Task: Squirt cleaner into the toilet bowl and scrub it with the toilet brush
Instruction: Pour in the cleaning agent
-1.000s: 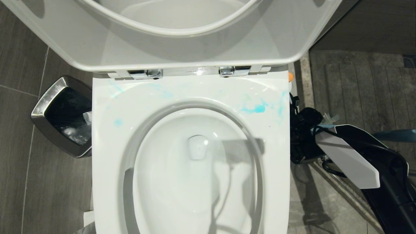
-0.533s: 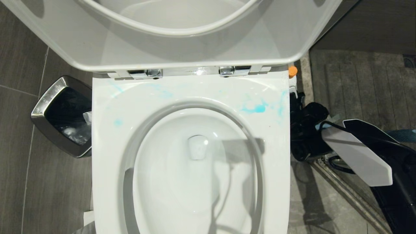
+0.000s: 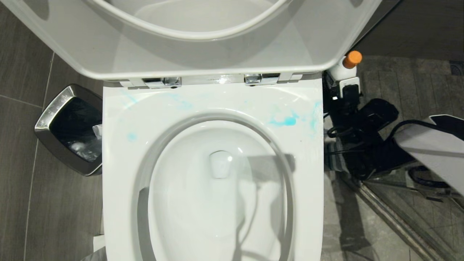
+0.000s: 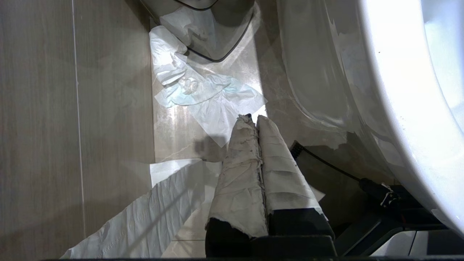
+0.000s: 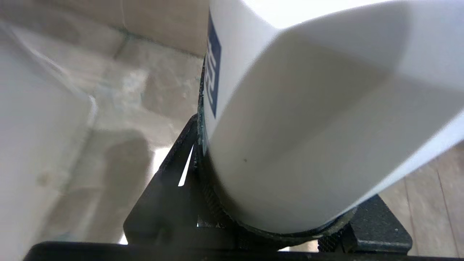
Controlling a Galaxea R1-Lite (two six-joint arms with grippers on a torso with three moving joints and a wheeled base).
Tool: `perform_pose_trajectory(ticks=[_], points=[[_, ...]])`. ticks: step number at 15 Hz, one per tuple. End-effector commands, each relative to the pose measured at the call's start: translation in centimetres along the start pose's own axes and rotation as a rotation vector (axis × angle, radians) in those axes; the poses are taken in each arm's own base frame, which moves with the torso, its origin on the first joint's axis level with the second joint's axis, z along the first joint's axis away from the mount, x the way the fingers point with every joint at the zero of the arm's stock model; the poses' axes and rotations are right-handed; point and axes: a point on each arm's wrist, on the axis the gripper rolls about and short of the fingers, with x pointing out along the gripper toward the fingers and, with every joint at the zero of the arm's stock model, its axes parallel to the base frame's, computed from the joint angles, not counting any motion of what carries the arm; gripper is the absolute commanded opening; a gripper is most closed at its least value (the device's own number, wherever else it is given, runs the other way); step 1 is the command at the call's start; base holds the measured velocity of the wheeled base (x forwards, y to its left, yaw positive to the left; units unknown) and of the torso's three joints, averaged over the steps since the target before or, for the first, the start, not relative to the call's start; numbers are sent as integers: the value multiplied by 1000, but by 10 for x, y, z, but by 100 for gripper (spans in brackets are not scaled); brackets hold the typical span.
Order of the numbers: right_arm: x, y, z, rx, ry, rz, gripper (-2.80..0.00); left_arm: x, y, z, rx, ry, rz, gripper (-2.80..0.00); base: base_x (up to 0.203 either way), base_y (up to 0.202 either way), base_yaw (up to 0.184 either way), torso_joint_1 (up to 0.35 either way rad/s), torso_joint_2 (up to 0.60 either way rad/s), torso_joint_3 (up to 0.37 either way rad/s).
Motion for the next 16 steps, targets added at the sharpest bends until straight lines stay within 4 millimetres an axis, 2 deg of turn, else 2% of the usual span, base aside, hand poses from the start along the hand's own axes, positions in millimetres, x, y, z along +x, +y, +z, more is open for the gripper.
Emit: perform_pose_trajectory(ticks=[1, 3, 9, 16], points=[[-16, -29, 68, 43, -65, -28, -280, 0, 0, 0, 0, 2, 0, -280, 0, 0, 0, 0, 0, 0], [-39, -43, 96, 67, -49, -32, -280, 0, 0, 0, 0, 2, 0, -280, 0, 0, 0, 0, 0, 0], [-120, -76, 150, 87, 9, -11, -280, 0, 0, 0, 0, 3, 0, -280, 0, 0, 0, 0, 0, 0], [-164, -96, 186, 130, 195, 64, -280, 0, 0, 0, 0, 3, 0, -280, 0, 0, 0, 0, 0, 0]])
